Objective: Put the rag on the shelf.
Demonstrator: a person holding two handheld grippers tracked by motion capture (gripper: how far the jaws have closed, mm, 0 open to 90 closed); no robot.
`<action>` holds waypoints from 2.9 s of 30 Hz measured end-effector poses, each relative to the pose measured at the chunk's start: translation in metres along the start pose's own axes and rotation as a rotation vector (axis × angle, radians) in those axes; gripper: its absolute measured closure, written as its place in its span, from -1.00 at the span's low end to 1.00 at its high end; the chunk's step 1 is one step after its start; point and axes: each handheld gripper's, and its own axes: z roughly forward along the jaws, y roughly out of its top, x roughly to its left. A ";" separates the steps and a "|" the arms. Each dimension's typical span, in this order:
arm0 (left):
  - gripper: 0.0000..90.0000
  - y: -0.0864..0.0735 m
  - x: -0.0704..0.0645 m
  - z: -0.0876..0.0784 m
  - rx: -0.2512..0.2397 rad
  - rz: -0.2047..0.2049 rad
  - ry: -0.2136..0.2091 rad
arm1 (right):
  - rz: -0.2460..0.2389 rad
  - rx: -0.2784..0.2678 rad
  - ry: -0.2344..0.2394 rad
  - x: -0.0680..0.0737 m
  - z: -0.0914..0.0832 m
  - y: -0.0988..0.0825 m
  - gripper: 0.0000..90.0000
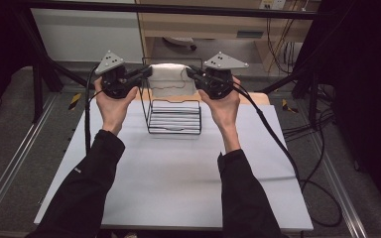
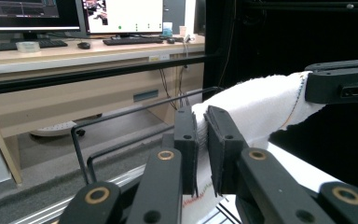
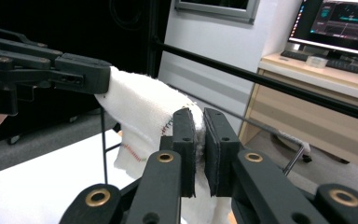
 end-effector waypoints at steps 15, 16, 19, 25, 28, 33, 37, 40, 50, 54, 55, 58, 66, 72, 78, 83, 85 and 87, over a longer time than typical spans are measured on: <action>0.79 -0.011 -0.007 -0.008 0.065 0.028 -0.013 | 0.009 0.028 0.033 0.007 -0.006 -0.018 0.86; 0.79 -0.012 -0.008 -0.008 0.069 0.025 -0.019 | 0.010 0.026 0.035 0.007 -0.007 -0.019 0.86; 0.78 -0.017 -0.009 -0.009 0.079 0.023 -0.025 | 0.020 0.026 0.042 0.008 -0.007 -0.025 0.86; 0.73 -0.019 -0.010 -0.013 0.106 0.016 -0.035 | 0.016 0.031 0.053 0.009 -0.007 -0.032 0.86; 0.67 -0.016 -0.009 -0.018 0.115 0.013 -0.037 | 0.017 0.027 0.057 0.009 -0.007 -0.034 0.86; 0.70 -0.008 -0.006 -0.022 0.120 0.001 -0.021 | 0.015 0.029 0.060 0.009 -0.007 -0.036 0.86; 0.77 0.001 -0.006 -0.025 0.118 -0.003 -0.016 | 0.011 0.035 0.061 0.009 -0.008 -0.037 0.86; 0.88 0.008 -0.005 -0.024 0.118 -0.006 -0.009 | 0.009 0.039 0.061 0.009 -0.008 -0.037 0.86; 0.99 0.008 -0.003 0.001 0.167 -0.031 -0.022 | 0.004 0.043 0.065 0.010 -0.007 -0.040 0.86; 0.99 0.003 -0.007 0.002 0.190 -0.024 -0.047 | 0.001 0.046 0.066 0.010 -0.008 -0.041 0.85; 0.99 0.001 -0.007 0.002 0.193 -0.022 -0.053 | -0.001 0.047 0.067 0.010 -0.008 -0.042 0.85; 1.00 -0.005 -0.009 0.001 0.203 -0.020 -0.068 | -0.001 0.053 0.068 0.010 -0.008 -0.043 0.84; 0.99 -0.016 -0.008 0.003 0.214 -0.015 -0.070 | -0.018 0.067 0.072 0.012 -0.007 -0.044 0.80; 1.00 -0.019 -0.008 0.006 0.218 -0.004 -0.056 | -0.010 0.071 0.092 0.012 -0.012 -0.042 0.64; 1.00 -0.021 -0.011 0.011 0.223 0.004 -0.057 | 0.024 0.047 0.108 0.008 -0.019 -0.035 0.72; 1.00 -0.024 -0.012 0.014 0.230 0.019 -0.052 | 0.042 0.110 0.111 0.010 -0.009 -0.039 1.00; 1.00 -0.026 -0.012 0.015 0.235 0.020 -0.051 | 0.040 0.138 0.101 0.011 -0.003 -0.042 1.00; 1.00 -0.028 -0.011 0.016 0.236 0.017 -0.049 | 0.038 0.160 0.089 0.011 0.002 -0.046 1.00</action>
